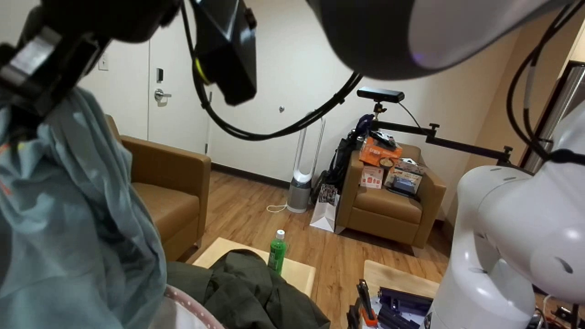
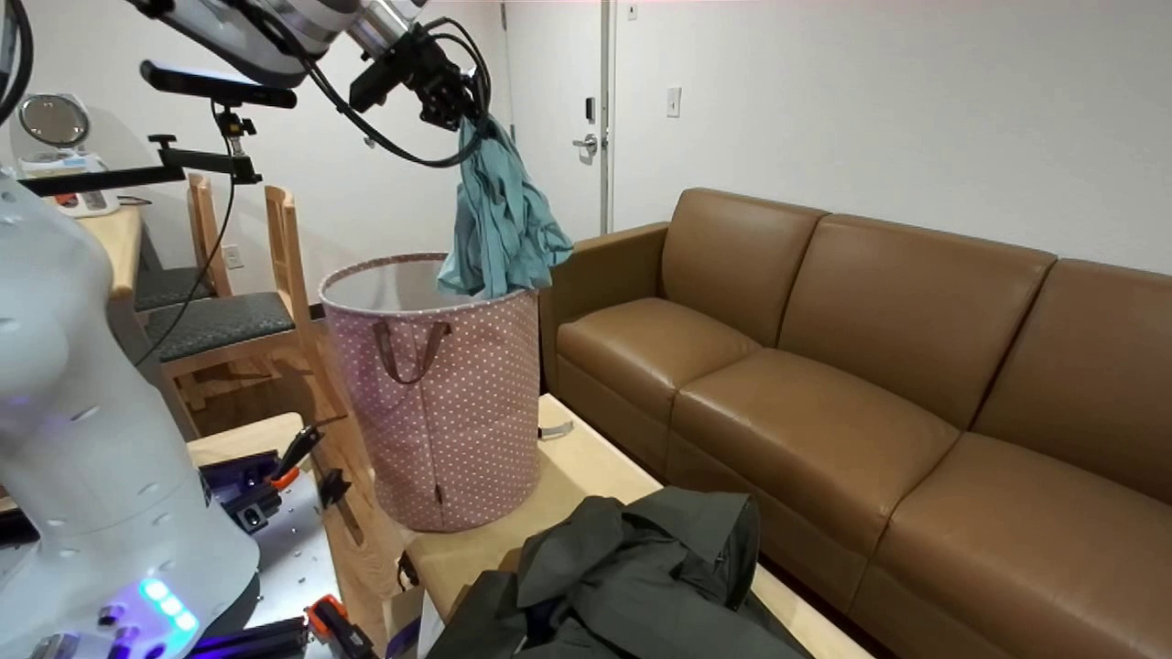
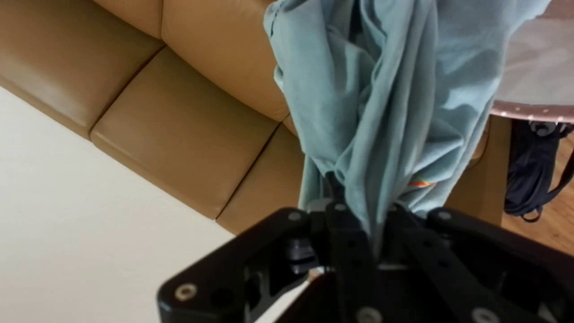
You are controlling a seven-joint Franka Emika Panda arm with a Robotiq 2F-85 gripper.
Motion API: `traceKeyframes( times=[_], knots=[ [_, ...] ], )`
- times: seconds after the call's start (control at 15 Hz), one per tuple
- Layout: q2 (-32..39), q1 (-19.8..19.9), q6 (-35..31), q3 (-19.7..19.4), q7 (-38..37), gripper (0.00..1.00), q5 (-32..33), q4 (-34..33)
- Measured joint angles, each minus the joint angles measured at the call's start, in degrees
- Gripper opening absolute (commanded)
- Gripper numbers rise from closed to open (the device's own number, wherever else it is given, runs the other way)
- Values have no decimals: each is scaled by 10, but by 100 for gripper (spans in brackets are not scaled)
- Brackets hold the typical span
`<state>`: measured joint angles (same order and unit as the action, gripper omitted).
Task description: Put the blue shirt in the laundry bag
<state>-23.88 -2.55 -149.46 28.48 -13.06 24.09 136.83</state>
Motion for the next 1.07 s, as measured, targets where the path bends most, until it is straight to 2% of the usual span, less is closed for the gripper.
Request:
traceKeyframes(
  times=[0.33,1.07],
  knots=[
    [84,-15,-4,9,0,2,30,-2],
    [192,-121,-5,-19,30,2,33,-2]
  ],
)
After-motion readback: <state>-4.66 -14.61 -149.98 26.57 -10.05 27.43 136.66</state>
